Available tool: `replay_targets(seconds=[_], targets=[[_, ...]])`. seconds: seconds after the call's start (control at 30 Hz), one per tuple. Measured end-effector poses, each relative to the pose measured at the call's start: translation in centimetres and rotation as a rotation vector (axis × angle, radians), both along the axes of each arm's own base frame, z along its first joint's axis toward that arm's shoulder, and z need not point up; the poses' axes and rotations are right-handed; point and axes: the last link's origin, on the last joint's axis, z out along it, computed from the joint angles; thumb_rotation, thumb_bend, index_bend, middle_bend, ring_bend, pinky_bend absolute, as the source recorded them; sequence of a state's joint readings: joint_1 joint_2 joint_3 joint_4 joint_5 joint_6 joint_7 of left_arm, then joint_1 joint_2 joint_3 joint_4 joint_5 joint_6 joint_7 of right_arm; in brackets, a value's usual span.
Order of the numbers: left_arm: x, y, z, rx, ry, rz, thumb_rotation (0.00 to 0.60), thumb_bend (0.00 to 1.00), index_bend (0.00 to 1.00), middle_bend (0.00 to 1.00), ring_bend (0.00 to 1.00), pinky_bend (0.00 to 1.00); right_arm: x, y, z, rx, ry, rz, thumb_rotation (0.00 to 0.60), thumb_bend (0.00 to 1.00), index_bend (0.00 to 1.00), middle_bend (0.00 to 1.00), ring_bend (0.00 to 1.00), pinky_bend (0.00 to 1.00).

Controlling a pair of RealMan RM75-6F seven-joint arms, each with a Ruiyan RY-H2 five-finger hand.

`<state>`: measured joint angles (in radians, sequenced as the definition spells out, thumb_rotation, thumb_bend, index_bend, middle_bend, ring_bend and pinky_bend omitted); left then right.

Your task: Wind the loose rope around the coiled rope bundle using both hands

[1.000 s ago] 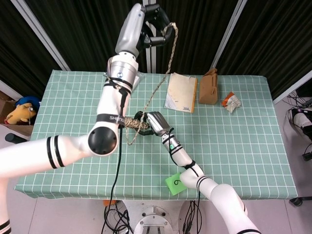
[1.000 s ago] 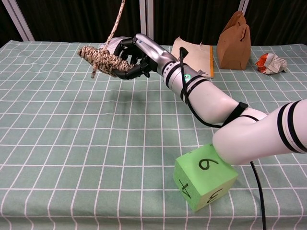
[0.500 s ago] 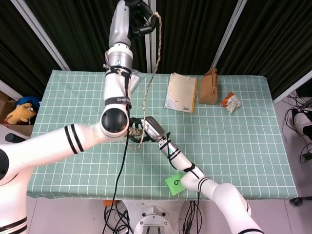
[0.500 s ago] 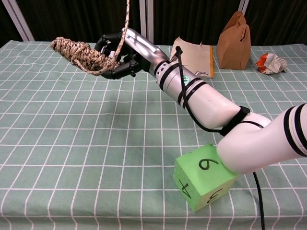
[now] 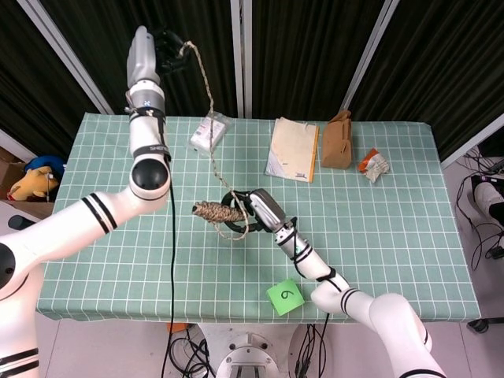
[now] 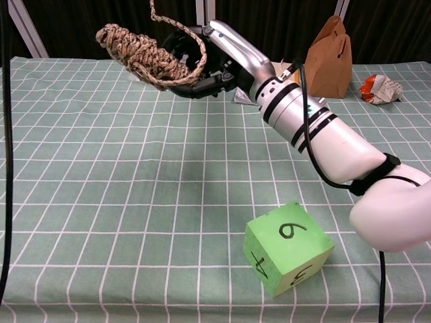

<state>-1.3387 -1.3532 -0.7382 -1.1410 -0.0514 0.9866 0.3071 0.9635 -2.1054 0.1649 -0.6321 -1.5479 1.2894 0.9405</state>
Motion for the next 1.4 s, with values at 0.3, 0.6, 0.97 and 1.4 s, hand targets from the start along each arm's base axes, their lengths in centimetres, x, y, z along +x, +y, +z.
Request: replay_targets(seconds=[0.3, 0.6, 0.97, 1.4], targets=[[-6.1, 0.2, 0.1, -0.006, 0.024, 0.111, 0.6, 0.55, 0.78, 0.58, 0.51, 0.63, -1.0, -0.4, 1.0, -0.012, -0.086, -0.072, 0.6, 0.63, 0.94, 0.73, 0.68, 0.86], [-9.8, -0.6, -0.7, -0.061, 0.074, 0.149, 0.6, 0.55, 0.79, 0.58, 0.51, 0.63, -1.3, -1.2, 2.2, -0.068, -0.16, -0.121, 0.6, 0.63, 0.94, 0.73, 0.68, 0.86], [-13.0, -3.8, -1.7, -0.182, 0.148, 0.11, 0.6, 0.55, 0.79, 0.58, 0.51, 0.63, -2.5, -2.5, 3.9, -0.155, -0.23, -0.206, 0.6, 0.63, 0.93, 0.73, 0.68, 0.86], [-17.1, -8.0, -2.5, -0.281, 0.275, 0.089, 0.6, 0.56, 0.79, 0.58, 0.51, 0.63, -3.6, -4.3, 5.1, -0.219, -0.22, -0.287, 0.6, 0.63, 0.93, 0.73, 0.68, 0.86]])
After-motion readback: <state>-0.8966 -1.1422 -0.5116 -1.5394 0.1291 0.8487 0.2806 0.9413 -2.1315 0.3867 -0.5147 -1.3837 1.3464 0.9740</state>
